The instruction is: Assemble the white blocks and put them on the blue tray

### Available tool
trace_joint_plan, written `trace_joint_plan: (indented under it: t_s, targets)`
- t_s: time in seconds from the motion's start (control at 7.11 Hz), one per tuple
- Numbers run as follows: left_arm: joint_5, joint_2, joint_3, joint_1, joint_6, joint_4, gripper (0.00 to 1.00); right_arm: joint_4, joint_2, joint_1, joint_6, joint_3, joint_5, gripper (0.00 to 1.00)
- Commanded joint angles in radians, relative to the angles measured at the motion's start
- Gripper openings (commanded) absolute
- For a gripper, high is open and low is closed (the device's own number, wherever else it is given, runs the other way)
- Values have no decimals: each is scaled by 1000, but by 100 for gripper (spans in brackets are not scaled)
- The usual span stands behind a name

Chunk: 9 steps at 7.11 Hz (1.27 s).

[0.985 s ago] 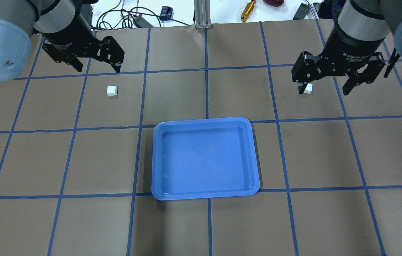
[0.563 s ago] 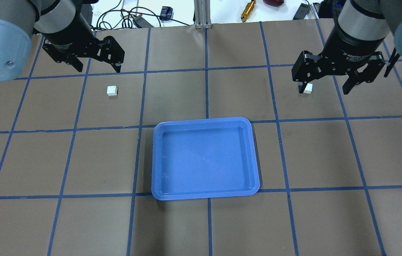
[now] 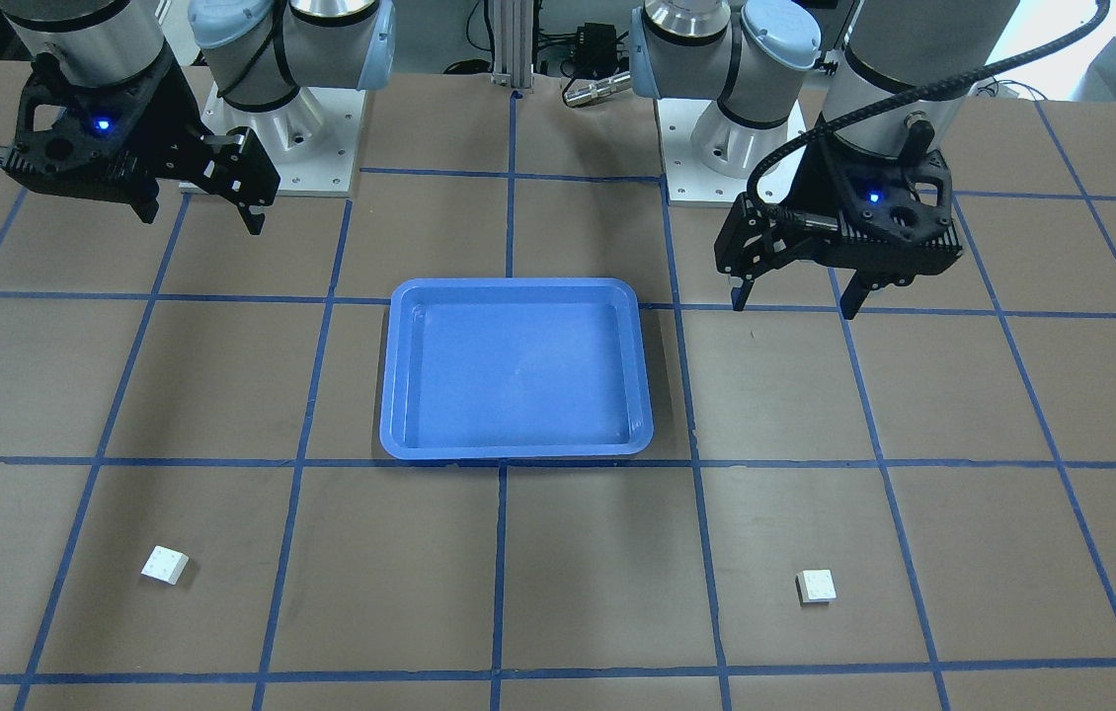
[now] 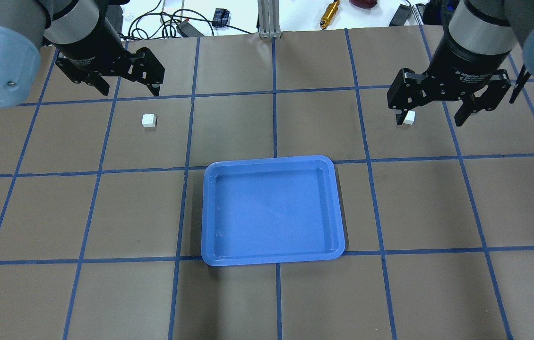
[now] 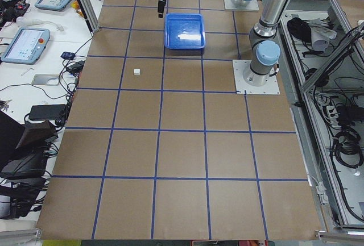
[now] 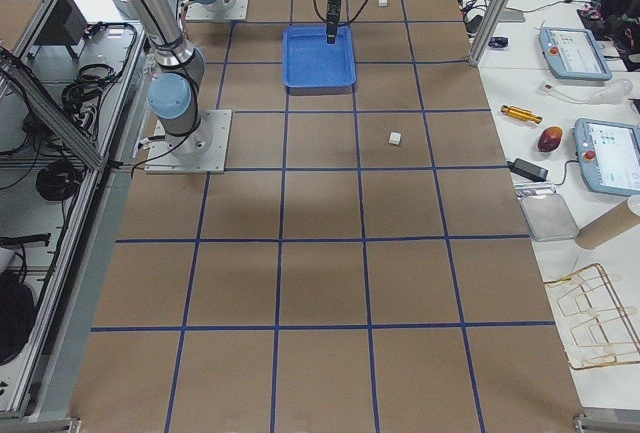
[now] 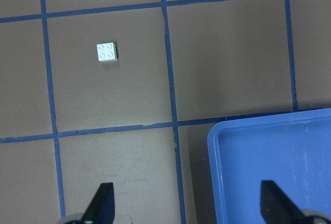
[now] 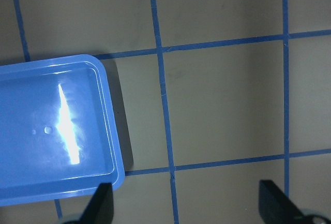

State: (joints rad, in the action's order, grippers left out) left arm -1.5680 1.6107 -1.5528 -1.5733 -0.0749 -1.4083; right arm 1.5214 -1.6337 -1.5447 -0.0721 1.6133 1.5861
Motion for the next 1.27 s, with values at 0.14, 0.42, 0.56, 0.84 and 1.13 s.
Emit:
trace_joint_plan:
  t_s: [0.14,0.42,0.56,0.84,1.13]
  targets:
    - [6,3,-3,1,-26,-1,100,3,0,0,0,5,2,100]
    - [31,3,-1,-1,-45,-1,100,3,-2,0,0,4,0,100]
    - [22,3,-4,-2,-45,-3,100,5,0,0,0,-3,2,100]
    - [22,1,-4,-2,-45,-8,100,2,5,0,-3,7,2,100]
    - [22,1,-4,-2,-45,-12,100,-1,5,0,-3,-1,-6,100]
